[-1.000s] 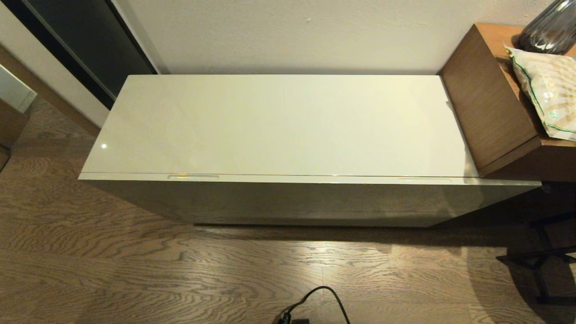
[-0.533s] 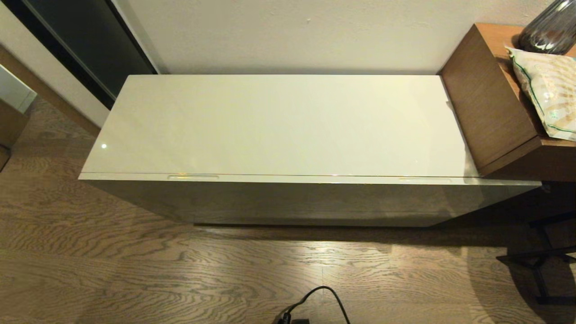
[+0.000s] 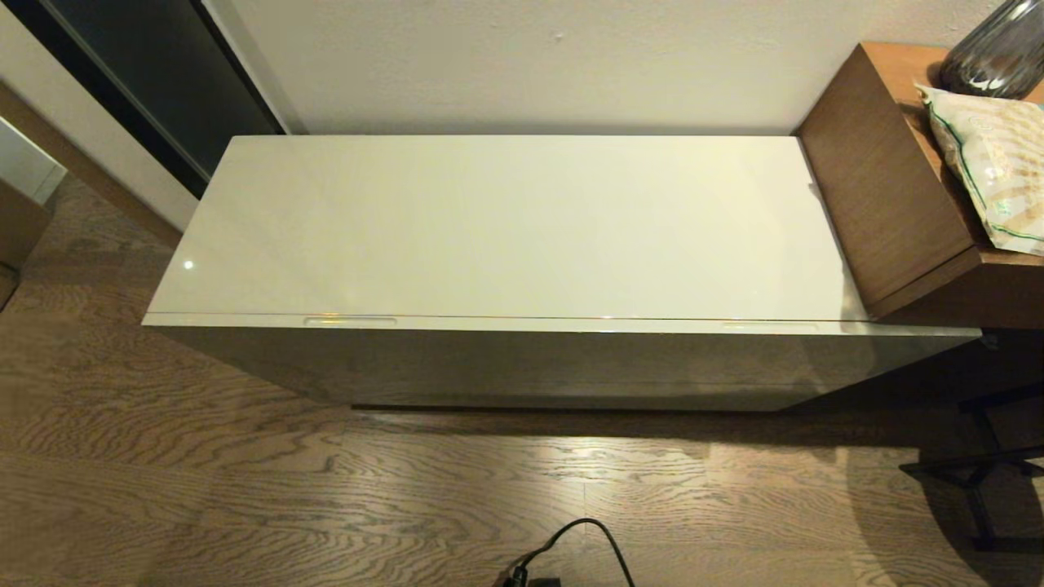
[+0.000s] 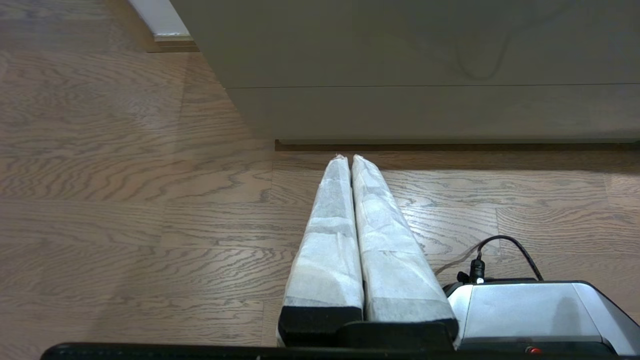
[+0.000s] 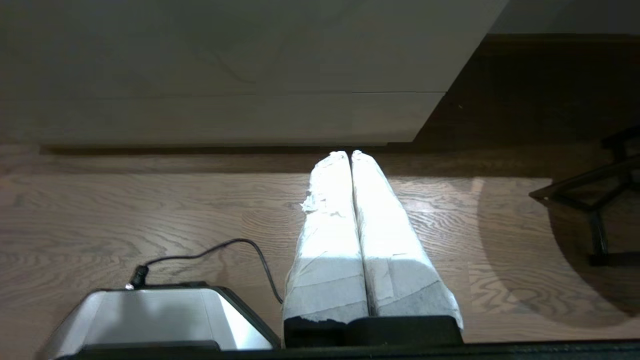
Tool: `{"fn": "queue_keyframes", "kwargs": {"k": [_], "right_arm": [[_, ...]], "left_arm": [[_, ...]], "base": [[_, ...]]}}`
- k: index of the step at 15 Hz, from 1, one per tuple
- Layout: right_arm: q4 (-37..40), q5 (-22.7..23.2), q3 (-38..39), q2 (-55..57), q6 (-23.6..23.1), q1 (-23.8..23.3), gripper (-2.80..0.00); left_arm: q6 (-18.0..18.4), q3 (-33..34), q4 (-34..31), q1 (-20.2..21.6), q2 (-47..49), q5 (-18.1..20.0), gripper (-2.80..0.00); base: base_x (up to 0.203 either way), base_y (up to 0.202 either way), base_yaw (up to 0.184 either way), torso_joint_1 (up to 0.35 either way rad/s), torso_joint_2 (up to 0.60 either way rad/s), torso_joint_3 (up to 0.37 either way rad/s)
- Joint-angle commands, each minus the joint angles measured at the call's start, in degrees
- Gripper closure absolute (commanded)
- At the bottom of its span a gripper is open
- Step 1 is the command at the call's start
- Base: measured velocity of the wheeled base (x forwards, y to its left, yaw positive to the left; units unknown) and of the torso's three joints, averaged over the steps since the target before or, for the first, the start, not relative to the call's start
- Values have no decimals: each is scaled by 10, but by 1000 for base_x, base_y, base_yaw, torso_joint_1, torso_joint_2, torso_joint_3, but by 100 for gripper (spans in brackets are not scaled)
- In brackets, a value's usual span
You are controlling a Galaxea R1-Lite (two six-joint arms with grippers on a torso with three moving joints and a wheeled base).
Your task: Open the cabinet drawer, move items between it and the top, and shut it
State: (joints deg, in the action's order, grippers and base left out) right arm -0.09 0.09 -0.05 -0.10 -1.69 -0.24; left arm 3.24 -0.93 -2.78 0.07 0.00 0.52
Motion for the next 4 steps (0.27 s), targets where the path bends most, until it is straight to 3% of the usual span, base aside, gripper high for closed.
{"fn": "queue_keyframes", "kwargs": {"k": [1, 4], "right_arm": [[0, -1, 0, 1, 6, 0, 0], [0, -1, 0, 1, 10, 0, 0]], "left_arm": [[0, 0, 0, 0, 1, 0, 0], [0, 0, 0, 0, 1, 0, 0]], "base": [[0, 0, 0, 0, 0, 0], [0, 0, 0, 0, 0, 0]]}}
